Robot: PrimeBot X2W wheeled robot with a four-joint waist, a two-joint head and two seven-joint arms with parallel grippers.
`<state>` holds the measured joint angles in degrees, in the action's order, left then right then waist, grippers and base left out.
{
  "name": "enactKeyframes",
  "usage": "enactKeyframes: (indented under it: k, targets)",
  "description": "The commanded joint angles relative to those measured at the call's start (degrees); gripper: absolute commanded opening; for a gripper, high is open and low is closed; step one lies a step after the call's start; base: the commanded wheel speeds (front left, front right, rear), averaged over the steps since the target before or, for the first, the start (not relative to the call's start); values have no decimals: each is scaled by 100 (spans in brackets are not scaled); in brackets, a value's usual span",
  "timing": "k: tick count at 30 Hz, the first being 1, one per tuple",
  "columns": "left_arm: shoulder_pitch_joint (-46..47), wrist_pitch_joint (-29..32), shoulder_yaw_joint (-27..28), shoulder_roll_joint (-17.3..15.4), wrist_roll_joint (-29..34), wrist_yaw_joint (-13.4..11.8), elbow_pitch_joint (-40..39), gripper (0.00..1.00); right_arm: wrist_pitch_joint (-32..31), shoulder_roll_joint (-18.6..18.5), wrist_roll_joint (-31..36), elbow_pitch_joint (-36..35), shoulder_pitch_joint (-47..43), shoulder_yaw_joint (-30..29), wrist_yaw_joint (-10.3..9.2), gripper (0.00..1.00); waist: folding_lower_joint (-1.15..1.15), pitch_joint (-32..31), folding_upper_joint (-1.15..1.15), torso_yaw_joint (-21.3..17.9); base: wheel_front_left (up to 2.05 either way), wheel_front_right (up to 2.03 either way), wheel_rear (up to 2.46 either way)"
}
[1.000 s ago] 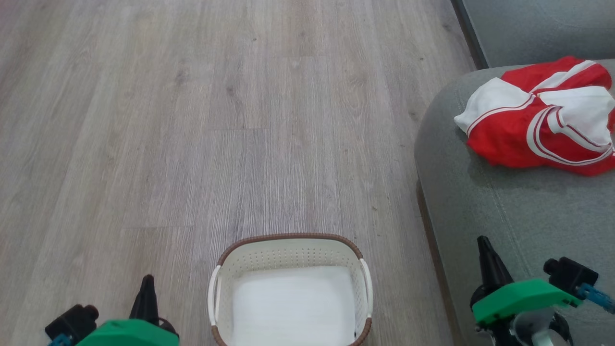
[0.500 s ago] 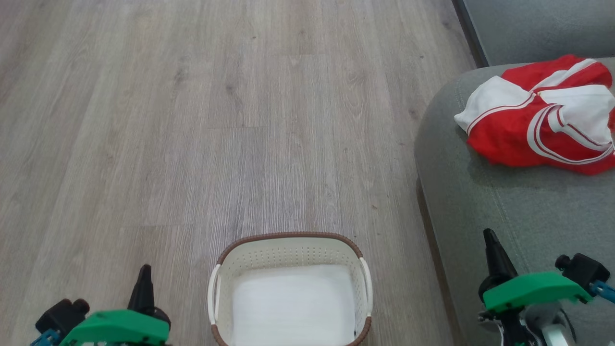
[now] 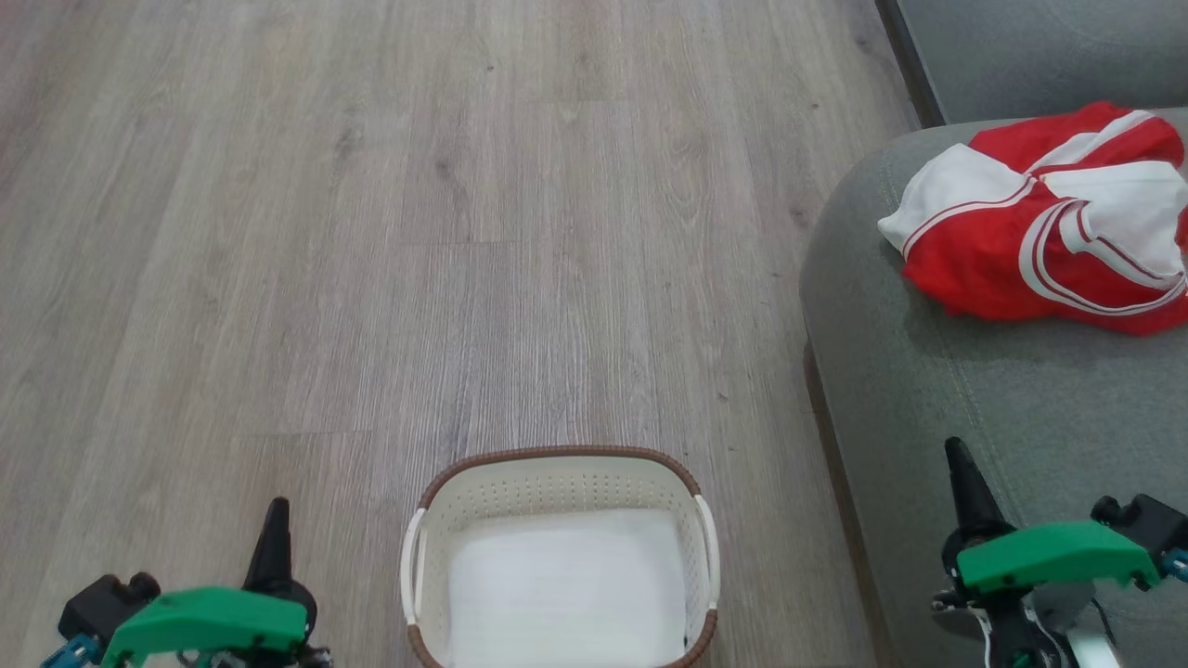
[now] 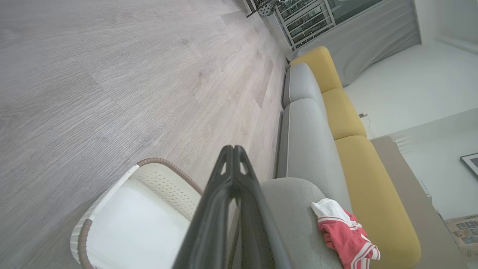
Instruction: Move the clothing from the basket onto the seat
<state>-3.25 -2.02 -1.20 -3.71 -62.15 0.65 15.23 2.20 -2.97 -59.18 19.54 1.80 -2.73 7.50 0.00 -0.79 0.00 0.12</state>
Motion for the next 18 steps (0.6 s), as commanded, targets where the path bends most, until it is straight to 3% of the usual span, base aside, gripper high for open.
enactKeyframes:
  k: [1, 18]
  targets:
    - [351, 39, 173, -31, -147, 70, -157, 0, -50, -3, -169, -236, 317, 32, 0, 0, 0, 2, 0, 0, 0, 0, 0]
    - [544, 304, 370, 6, -1071, 269, -144, 0, -316, 1, -1184, -338, 356, -102, 0, 0, 0, 33, 0, -4, 0, 0, 0]
